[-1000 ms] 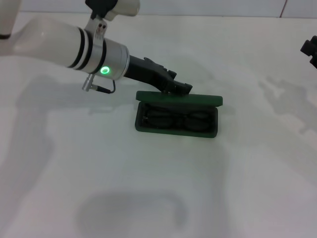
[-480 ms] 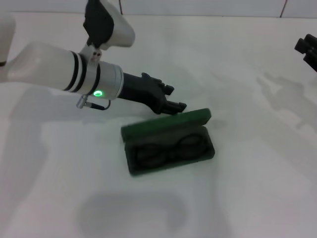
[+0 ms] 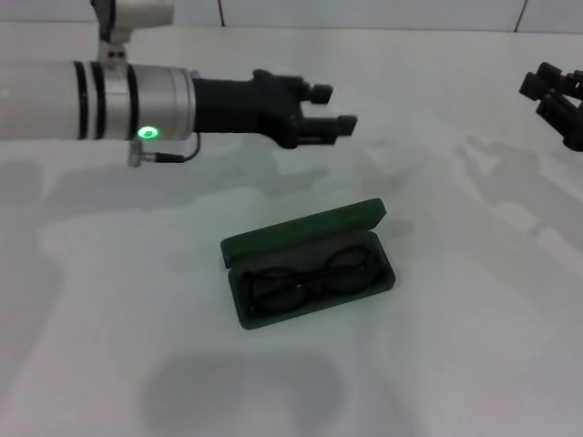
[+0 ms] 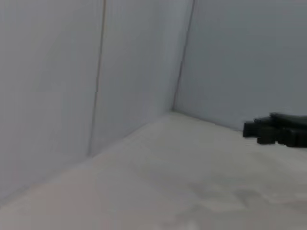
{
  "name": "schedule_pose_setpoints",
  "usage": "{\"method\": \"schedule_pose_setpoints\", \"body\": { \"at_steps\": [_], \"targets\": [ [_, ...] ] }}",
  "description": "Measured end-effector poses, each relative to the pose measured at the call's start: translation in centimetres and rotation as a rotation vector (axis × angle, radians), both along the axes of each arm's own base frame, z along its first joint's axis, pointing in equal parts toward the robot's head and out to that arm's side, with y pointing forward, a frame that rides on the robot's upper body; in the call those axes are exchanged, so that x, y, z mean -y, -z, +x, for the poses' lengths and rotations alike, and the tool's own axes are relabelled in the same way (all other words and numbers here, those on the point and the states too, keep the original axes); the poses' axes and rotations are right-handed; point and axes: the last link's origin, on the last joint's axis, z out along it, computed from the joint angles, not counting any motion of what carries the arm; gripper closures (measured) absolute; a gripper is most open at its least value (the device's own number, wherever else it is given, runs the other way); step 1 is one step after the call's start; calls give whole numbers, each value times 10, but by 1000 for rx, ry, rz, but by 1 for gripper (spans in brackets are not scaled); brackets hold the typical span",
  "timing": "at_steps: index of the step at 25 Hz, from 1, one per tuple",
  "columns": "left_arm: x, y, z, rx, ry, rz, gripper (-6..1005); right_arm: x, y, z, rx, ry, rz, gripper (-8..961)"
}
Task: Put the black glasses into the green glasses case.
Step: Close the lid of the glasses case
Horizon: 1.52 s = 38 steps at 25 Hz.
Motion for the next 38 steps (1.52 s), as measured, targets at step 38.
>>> {"method": "schedule_pose_setpoints", "body": {
  "at_steps": [38],
  "targets": [
    [19,7,2,-271,15,-290,540,-3,4,-2,56,-16,-18,721]
  ]
}}
